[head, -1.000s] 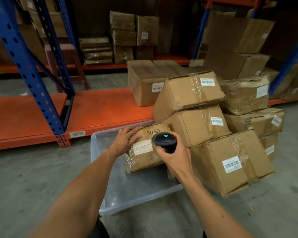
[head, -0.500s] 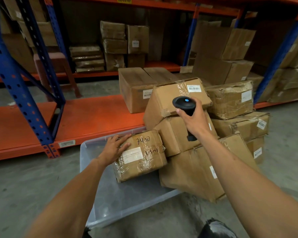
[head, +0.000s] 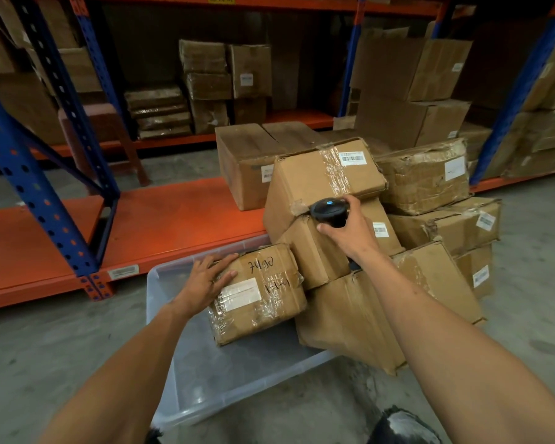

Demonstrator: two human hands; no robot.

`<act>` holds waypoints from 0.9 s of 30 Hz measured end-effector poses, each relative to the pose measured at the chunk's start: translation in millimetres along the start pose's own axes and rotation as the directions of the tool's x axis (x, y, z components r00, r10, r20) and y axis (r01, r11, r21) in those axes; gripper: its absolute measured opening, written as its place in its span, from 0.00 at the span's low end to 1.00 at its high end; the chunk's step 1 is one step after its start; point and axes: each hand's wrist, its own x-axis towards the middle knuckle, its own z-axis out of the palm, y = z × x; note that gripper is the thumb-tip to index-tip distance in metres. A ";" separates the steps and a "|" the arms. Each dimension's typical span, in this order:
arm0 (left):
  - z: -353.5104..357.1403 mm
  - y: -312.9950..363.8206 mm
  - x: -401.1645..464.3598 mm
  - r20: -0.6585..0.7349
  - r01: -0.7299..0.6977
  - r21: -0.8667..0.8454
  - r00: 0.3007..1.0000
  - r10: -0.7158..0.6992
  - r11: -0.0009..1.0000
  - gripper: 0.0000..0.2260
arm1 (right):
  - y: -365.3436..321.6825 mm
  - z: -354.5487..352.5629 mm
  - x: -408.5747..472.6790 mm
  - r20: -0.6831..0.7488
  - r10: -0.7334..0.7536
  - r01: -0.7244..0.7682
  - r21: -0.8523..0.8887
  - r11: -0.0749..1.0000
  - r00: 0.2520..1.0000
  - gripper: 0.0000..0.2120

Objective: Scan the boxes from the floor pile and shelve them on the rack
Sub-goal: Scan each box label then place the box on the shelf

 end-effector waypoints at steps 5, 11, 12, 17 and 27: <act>-1.6 4.7 -4.8 0.012 -0.002 0.007 1.000 0.002 1.000 0.34 | -3.8 -0.9 -1.7 0.010 -0.011 0.011 -0.019 1.000 1.000 0.48; -7.6 8.8 -6.9 0.047 0.020 -0.008 0.999 -0.020 1.000 0.34 | -22.4 5.9 -20.0 -0.288 -0.389 0.324 -0.247 0.913 0.875 0.44; -9.2 8.7 -7.8 0.050 0.025 -0.004 0.998 -0.025 1.000 0.33 | -27.9 14.1 -25.5 -0.307 -0.491 0.425 -0.259 0.867 0.815 0.40; -16.5 3.4 -12.4 0.054 0.047 -0.007 0.997 -0.046 0.999 0.34 | -30.5 88.5 -57.6 0.037 -0.371 0.373 -0.057 0.926 0.928 0.36; 1.6 4.7 -39.2 -0.018 -0.001 -0.043 1.000 0.000 0.999 0.21 | -8.0 161.0 -40.8 0.195 0.133 -0.105 -0.148 0.983 0.972 0.39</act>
